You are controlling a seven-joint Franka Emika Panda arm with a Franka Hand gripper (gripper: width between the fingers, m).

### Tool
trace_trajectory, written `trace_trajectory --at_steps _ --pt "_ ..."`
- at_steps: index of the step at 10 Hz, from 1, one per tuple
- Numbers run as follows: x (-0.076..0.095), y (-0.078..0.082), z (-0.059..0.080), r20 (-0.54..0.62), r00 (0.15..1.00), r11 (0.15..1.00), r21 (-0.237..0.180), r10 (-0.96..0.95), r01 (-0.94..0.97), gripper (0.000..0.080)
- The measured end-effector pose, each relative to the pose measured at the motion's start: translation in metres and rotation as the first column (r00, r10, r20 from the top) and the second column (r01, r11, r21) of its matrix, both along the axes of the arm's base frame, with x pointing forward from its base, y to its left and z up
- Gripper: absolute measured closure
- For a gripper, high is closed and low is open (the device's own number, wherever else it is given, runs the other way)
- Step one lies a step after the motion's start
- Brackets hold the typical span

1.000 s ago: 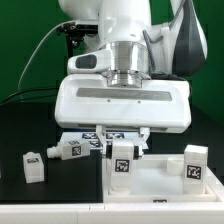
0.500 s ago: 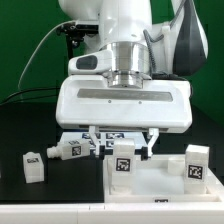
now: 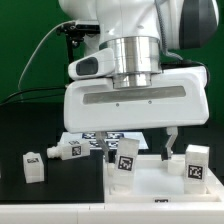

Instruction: Assemble square table

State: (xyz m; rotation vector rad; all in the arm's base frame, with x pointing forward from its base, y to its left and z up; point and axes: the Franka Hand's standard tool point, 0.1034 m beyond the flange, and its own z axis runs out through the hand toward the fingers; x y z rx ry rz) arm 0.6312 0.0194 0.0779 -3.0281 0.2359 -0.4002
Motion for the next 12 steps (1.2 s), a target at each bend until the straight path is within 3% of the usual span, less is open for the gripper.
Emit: trace_trajectory --at_steps 4,6,8,9,12 --pt "-0.020 -0.021 0.001 -0.275 0.961 0.997 0.068 0.042 -0.024 0.0151" --pt "-0.020 -0.023 0.001 -0.277 0.961 0.998 0.066 0.016 0.002 0.0151" --pt "-0.020 -0.023 0.001 -0.278 0.960 0.998 0.066 0.007 0.011 0.0412" --pt "-0.020 -0.022 0.000 -0.291 0.952 0.990 0.068 -0.096 0.121 0.0519" --pt "-0.020 -0.022 0.000 -0.311 0.914 0.954 0.063 -0.259 0.292 0.0517"
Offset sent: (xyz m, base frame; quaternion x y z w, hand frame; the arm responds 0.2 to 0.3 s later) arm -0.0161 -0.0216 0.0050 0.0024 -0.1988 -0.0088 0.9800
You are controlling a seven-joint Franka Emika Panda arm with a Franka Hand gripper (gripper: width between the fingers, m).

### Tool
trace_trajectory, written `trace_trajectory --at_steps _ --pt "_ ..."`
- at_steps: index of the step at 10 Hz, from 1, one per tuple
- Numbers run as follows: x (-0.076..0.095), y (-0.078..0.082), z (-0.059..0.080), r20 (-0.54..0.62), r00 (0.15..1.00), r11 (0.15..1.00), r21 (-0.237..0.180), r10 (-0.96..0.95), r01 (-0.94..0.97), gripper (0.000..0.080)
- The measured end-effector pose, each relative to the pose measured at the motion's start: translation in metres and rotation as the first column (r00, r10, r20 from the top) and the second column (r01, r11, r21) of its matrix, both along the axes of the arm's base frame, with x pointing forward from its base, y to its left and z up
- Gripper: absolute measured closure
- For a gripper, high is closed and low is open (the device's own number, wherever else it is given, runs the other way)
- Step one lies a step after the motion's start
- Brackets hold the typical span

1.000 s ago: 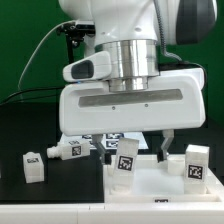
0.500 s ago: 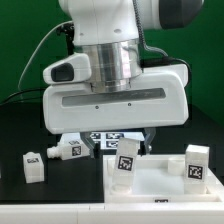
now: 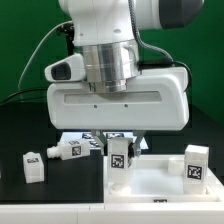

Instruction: Assemble square table

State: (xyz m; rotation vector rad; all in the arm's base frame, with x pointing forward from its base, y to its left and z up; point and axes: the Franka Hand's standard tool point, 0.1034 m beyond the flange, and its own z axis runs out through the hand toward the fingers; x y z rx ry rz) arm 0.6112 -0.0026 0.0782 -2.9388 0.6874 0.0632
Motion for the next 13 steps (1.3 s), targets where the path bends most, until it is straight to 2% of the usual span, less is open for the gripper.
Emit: trace_trajectory --at_steps 3,5,7,9,10,11,12,13 --pt "0.010 -0.006 0.000 -0.024 0.960 0.960 0.001 -0.280 0.280 0.0517" --pt "0.014 -0.005 -0.001 -0.064 0.816 0.818 0.004 -0.574 0.575 0.0517" --pt "0.021 -0.006 -0.001 -0.086 0.616 0.617 0.024 -0.783 0.787 0.0515" --pt "0.022 -0.006 -0.001 -0.089 0.589 0.590 0.021 -0.803 0.807 0.0515" --pt "0.022 -0.006 -0.001 -0.090 0.587 0.588 0.020 -0.804 0.809 0.0515" --pt "0.022 -0.006 -0.001 -0.082 0.623 0.623 0.023 -0.778 0.782 0.0335" --pt "0.024 -0.010 -0.001 -0.031 0.746 0.745 0.041 -0.666 0.666 0.0216" --pt "0.024 -0.009 0.000 0.009 0.864 0.864 0.036 -0.503 0.502 0.0216"
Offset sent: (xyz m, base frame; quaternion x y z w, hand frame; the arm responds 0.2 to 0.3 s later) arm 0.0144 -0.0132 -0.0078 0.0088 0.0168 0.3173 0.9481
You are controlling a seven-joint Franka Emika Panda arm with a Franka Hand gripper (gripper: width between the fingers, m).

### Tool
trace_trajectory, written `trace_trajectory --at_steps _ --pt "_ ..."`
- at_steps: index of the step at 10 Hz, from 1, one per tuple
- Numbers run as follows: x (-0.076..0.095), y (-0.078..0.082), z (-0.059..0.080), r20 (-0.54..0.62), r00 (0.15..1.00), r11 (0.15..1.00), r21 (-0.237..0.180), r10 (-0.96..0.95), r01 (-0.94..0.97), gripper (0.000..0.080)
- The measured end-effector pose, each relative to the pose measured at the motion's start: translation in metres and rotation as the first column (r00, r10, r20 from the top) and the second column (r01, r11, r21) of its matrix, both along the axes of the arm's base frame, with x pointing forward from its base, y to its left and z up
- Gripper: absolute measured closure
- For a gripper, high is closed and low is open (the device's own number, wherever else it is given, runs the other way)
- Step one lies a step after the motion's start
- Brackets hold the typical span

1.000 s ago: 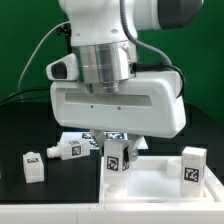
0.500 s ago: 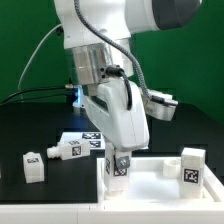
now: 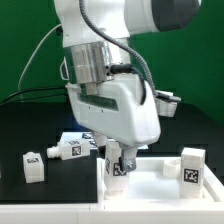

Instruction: Assemble square table

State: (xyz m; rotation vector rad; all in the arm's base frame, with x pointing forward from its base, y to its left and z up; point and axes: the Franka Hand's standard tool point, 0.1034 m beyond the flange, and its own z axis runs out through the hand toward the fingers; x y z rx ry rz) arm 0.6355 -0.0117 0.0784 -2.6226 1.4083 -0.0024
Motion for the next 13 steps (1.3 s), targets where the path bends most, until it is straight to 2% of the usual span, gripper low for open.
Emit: trace_trajectory --at_steps 1,2,4,5,6,7,8,9,11,12,13 --pt "0.0004 0.0027 0.0012 0.017 0.990 0.990 -0.017 0.139 -0.139 0.0162" --pt "-0.0001 0.0009 -0.0001 0.017 0.988 0.988 -0.019 0.151 -0.151 0.0153" --pt "-0.0002 0.0001 -0.0009 0.032 0.950 0.950 -0.046 0.311 -0.309 0.0151" --pt "0.0026 -0.0002 -0.0009 0.038 0.852 0.848 -0.126 0.523 -0.515 0.0151" --pt "0.0025 0.0016 0.0000 0.024 0.712 0.706 -0.166 0.701 -0.689 0.0151" --pt "0.0027 0.0022 0.0018 0.009 0.586 0.577 -0.186 0.810 -0.795 0.0151" --pt "0.0028 0.0035 0.0022 0.001 0.519 0.510 -0.194 0.855 -0.838 0.0151" --pt "0.0027 0.0029 0.0016 0.003 0.559 0.549 -0.191 0.829 -0.814 0.0151" --pt "0.0026 0.0025 0.0013 0.003 0.568 0.558 -0.190 0.823 -0.808 0.0396" --pt "0.0026 0.0027 0.0011 0.008 0.639 0.629 -0.182 0.769 -0.756 0.0396" --pt "0.0031 0.0024 0.0007 0.011 0.707 0.697 -0.177 0.707 -0.695 0.0514"
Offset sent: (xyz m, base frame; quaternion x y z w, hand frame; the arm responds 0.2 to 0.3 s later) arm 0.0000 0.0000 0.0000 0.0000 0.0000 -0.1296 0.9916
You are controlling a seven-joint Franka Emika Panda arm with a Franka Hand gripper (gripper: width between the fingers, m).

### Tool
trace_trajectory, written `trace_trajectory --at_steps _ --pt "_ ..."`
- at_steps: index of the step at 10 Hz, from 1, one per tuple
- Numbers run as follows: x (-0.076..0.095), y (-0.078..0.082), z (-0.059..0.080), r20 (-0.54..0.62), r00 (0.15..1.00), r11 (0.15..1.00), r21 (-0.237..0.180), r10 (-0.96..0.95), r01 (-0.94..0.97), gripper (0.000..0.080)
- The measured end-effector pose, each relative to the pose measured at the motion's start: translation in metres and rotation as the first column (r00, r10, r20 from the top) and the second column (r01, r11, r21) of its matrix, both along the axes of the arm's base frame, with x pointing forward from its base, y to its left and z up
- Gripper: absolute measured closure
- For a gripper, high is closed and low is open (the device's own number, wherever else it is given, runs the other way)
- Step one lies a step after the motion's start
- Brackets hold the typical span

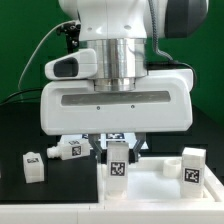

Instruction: Assemble square table

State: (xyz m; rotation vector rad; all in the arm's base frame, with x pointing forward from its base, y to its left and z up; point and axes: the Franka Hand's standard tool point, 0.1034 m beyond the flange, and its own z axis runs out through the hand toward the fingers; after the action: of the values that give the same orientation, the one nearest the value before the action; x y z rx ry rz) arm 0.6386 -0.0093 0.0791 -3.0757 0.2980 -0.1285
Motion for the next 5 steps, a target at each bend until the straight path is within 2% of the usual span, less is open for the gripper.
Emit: trace_trajectory --at_steps 1,3,4,5 --pt "0.0004 0.0001 -0.0002 -0.002 0.996 0.996 0.006 -0.092 0.092 0.0514" --pt "0.0004 0.0029 -0.0006 -0.014 0.933 0.933 0.026 -0.359 0.359 0.0514" --pt "0.0004 0.0038 -0.0008 -0.022 0.886 0.885 0.032 -0.463 0.464 0.0514" --pt "0.0002 0.0049 -0.0009 -0.034 0.794 0.792 0.042 -0.608 0.609 0.0514"
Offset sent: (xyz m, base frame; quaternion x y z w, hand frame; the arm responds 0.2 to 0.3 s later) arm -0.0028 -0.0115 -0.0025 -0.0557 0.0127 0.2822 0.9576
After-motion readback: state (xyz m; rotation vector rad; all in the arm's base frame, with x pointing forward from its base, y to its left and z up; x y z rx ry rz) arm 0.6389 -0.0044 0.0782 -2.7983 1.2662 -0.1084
